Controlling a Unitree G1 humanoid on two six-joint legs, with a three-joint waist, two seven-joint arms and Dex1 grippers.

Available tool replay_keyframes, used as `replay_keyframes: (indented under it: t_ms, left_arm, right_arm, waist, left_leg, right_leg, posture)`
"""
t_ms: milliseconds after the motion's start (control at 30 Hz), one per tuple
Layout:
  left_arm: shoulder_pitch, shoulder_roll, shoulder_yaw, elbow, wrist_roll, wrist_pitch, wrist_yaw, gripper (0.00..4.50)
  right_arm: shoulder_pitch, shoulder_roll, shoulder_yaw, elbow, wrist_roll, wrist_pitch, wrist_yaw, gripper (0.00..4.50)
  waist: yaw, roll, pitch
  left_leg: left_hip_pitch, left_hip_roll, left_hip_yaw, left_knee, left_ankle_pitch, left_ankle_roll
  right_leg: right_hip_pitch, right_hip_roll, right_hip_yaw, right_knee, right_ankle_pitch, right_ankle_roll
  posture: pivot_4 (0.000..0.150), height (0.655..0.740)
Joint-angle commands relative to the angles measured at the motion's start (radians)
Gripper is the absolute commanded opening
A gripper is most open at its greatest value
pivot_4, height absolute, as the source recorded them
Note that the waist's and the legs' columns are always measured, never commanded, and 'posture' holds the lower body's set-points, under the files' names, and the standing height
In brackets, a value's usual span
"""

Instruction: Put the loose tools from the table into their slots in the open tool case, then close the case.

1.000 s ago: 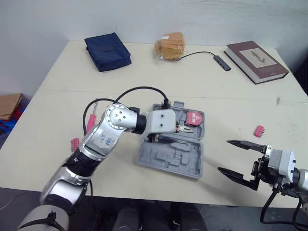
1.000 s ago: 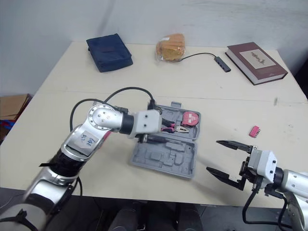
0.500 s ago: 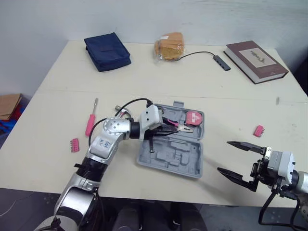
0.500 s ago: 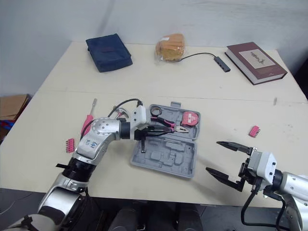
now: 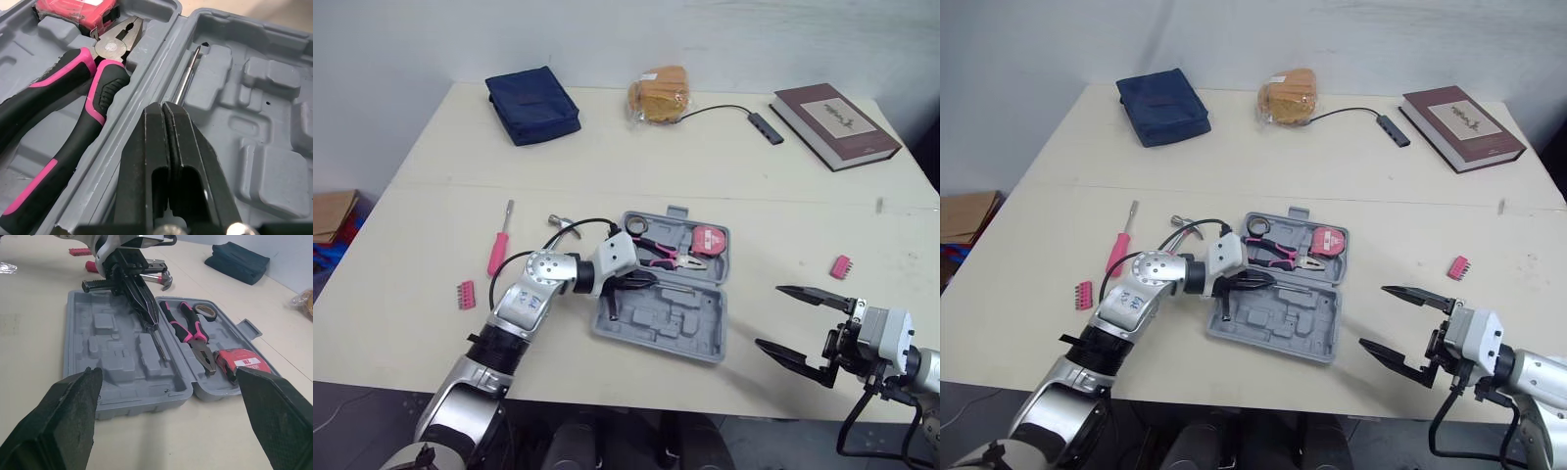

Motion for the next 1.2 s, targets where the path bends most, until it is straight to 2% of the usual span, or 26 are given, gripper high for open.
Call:
replay_keyframes:
  t_ms: [33,300,667,1000,1100,1200]
  left_arm:
    - [0.015,0.018,-0.039,-0.007,0.032,0.024,-0.014,0.01]
    - [0.009,0.015,-0.117,0.023,0.134,0.151,0.070,0.01]
    - [0.043,0.056,-0.131,-0.035,0.108,0.258,0.040,0.01]
    - [0.042,0.041,-0.152,0.040,0.129,0.275,0.084,0.01]
    - [0.049,0.018,-0.107,0.006,0.075,0.202,0.069,0.01]
    - [0.051,-0.016,0.008,-0.066,-0.047,0.096,0.026,0.01]
  right_arm:
    - [-0.001,0.002,-0.010,-0.002,0.002,-0.019,0.003,4.50]
    - [0.001,-0.002,-0.010,-0.004,0.016,-0.005,0.004,4.50]
    - [-0.004,-0.011,-0.019,0.007,0.015,-0.005,0.013,4.50]
    - [0.005,-0.003,-0.022,-0.001,0.012,-0.009,0.003,4.50]
    - [0.012,0.000,-0.026,-0.004,0.011,-0.013,-0.001,4.50]
    - [0.017,-0.010,-0.047,0.009,0.017,-0.019,0.005,4.50]
  waist:
    - [0.000,0.000,0.000]
    - [0.001,0.000,-0.003]
    - [-0.003,0.001,-0.021]
    - [-0.001,0.002,-0.030]
    - [-0.001,0.003,-0.030]
    - [-0.002,0.003,-0.030]
  left_leg:
    - [0.000,0.000,0.000,0.000,0.000,0.000]
    - [0.007,0.000,0.000,-0.001,-0.001,0.000]
    - [0.011,0.004,0.002,-0.001,-0.005,-0.002]
    - [0.014,0.006,0.004,-0.002,-0.009,0.000]
    - [0.014,0.006,0.004,-0.002,-0.009,0.000]
    - [0.013,0.006,0.004,-0.002,-0.009,0.000]
  right_leg:
    - [0.000,0.000,0.000,0.000,0.000,0.000]
    - [0.007,0.000,0.001,-0.003,0.000,0.000]
    - [0.007,0.000,0.008,-0.002,-0.001,-0.002]
    - [0.008,-0.001,0.010,0.000,-0.003,-0.005]
    - [0.008,-0.001,0.010,0.000,-0.003,-0.005]
    - [0.007,-0.002,0.010,0.000,-0.003,-0.005]
  posture:
    - [0.150,0.7400]
    - [0.150,0.7400]
    - [0.150,0.7400]
    - [0.150,0.7400]
    - [0.150,0.7400]
    - [0.150,0.7400]
